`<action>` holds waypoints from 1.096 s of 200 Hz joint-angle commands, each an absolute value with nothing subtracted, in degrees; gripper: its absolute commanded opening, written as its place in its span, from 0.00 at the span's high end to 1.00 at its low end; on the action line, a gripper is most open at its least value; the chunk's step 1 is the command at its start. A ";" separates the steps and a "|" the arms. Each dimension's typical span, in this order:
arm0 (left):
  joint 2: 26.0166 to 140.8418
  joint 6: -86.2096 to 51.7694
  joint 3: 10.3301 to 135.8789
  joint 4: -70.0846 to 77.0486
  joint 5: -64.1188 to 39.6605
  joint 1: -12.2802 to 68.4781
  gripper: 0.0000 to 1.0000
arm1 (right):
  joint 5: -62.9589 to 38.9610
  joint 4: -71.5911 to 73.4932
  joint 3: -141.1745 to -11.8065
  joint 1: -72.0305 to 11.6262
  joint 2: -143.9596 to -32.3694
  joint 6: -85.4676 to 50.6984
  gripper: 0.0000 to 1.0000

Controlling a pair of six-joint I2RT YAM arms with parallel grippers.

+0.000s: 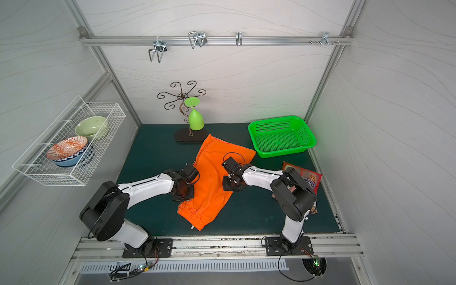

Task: Roll up the shorts
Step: Adjust the shorts at the center of the board.

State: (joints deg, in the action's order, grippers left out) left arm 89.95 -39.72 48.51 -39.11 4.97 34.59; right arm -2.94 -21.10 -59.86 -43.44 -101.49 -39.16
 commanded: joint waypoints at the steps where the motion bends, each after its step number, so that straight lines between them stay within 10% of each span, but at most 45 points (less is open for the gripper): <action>1: 94.47 -41.86 52.01 -31.44 -0.33 35.25 0.91 | 0.24 -25.13 -63.14 -40.38 -103.99 -36.77 0.60; 122: 95.62 -47.64 54.40 -31.81 3.19 34.38 0.99 | -2.32 -31.53 -87.35 -31.99 -123.30 -28.02 0.54; 219: 77.96 -43.70 47.38 -31.53 -2.63 33.19 0.51 | -0.80 -35.44 -86.01 -34.03 -112.16 -22.43 0.45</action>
